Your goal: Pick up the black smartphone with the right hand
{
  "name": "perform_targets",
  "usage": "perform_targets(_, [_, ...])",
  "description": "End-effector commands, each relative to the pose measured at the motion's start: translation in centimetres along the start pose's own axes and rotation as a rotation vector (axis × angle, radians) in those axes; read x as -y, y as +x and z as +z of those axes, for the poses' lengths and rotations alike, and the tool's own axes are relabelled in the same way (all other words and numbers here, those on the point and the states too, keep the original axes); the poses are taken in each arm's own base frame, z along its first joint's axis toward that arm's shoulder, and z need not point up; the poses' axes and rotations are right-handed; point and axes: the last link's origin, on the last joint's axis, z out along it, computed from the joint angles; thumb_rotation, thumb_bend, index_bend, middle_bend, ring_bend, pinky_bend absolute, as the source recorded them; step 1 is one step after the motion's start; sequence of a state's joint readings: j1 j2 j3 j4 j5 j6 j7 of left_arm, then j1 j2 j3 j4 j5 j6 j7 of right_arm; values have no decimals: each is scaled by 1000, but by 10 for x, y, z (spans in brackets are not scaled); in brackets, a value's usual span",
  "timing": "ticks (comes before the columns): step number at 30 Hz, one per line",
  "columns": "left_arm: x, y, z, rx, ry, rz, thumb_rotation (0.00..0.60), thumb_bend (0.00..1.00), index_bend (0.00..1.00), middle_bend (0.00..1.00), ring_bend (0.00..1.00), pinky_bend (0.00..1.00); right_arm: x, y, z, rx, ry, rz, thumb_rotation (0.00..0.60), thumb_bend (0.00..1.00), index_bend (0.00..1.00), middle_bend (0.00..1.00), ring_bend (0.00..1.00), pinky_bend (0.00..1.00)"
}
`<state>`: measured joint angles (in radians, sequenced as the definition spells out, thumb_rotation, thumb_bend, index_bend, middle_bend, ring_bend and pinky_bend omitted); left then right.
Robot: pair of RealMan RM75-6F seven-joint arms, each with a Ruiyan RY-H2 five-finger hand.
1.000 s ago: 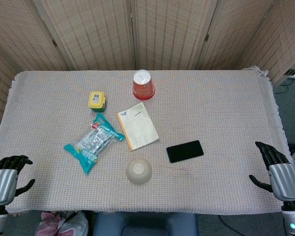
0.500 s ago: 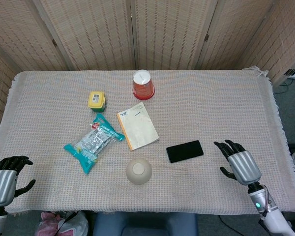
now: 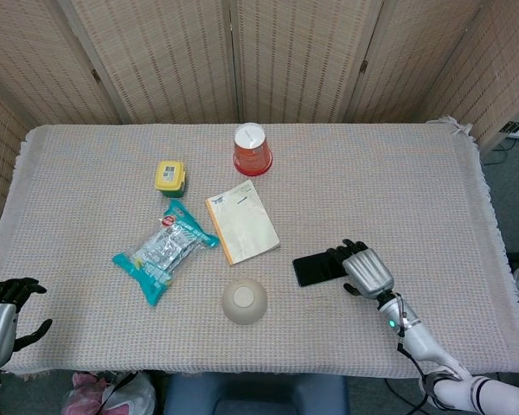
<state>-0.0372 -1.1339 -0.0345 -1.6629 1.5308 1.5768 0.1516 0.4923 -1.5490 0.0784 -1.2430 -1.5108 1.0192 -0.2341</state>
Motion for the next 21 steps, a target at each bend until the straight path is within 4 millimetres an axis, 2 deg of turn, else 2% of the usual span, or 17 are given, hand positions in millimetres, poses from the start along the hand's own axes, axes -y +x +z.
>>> perform_targets(1, [1, 0, 0, 1, 3, 2, 600, 198, 401, 329, 268, 257, 3, 0, 7, 3, 5, -2, 600, 152, 213, 286, 170, 273])
perform_targets(21, [5, -1, -1, 13, 14, 7, 600, 198, 401, 329, 268, 257, 9, -10, 24, 23, 23, -63, 600, 163, 275, 325, 192, 273])
